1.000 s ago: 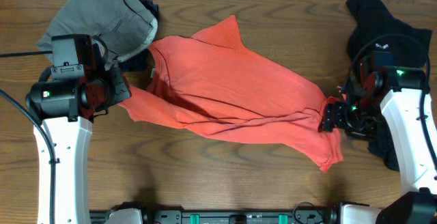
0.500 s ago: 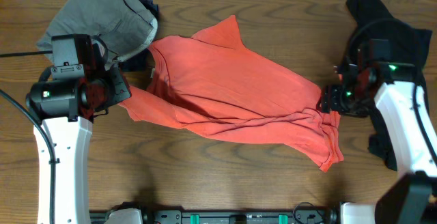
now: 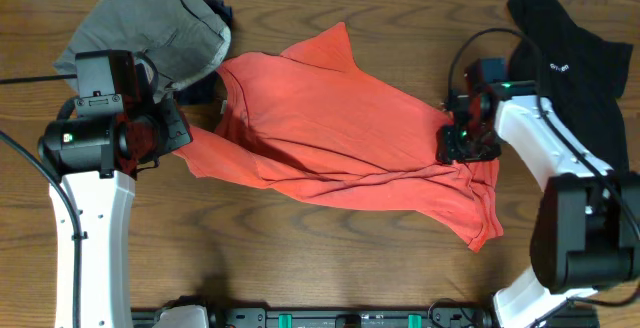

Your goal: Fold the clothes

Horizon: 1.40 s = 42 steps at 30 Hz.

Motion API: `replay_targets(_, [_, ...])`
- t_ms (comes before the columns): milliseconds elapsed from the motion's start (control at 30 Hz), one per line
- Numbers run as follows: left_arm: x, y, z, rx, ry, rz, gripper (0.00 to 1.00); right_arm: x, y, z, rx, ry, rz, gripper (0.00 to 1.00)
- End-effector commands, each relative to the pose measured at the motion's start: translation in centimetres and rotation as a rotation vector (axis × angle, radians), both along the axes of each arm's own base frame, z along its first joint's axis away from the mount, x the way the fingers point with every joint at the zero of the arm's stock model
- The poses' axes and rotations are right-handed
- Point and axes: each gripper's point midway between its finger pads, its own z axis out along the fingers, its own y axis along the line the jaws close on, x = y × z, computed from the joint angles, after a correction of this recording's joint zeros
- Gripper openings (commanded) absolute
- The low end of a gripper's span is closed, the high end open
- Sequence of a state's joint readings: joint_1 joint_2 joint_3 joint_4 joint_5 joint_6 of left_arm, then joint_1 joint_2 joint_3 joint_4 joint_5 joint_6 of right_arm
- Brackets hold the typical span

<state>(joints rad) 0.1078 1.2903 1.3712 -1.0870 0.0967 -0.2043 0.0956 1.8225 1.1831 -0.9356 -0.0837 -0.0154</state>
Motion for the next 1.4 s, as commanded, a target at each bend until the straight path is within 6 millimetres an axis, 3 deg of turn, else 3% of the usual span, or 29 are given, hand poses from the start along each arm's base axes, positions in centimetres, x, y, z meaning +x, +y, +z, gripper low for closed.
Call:
replay_targets(0, [0.1, 0.5, -0.1, 0.029, 0.002, -0.003, 0.06, -0.6, -1.2, -1.0, -0.1, 0.035, 0.033, 0.51])
replay_targets(500, [-0.1, 0.5, -0.2, 0.028, 0.012, -0.003, 0.06, -0.8, -1.8, -2.7, -0.131, 0.02, 0.032, 0.45])
replay_targets(567, [-0.1, 0.5, -0.2, 0.028, 0.012, -0.003, 0.06, -1.1, -1.9, -2.8, -0.131, 0.029, 0.032, 0.35])
replay_targets(700, [-0.1, 0.5, -0.2, 0.028, 0.012, -0.003, 0.06, -0.9, -1.9, -2.7, -0.132, 0.022, -0.003, 0.05])
replay_targets(867, [0.0, 0.5, -0.1, 0.029, 0.007, -0.003, 0.06, 0.1, -1.8, -1.6, -0.129, -0.009, -0.042, 0.01])
replay_targets(967, [0.3, 0.6, 0.0, 0.031, -0.006, -0.003, 0.06, 1.7, -2.0, 0.8, -0.122, -0.06, -0.066, 0.01])
replay_targets(1167, [1.8, 0.8, 0.9, 0.049, -0.077, -0.019, 0.06, 5.7, -4.0, 9.8, -0.104, -0.259, -0.143, 0.01])
replay_targets(1367, [5.2, 1.1, 4.6, 0.073, -0.271, -0.017, 0.06, 8.9, -9.6, 20.4, -0.111, -0.544, -0.296, 0.01])
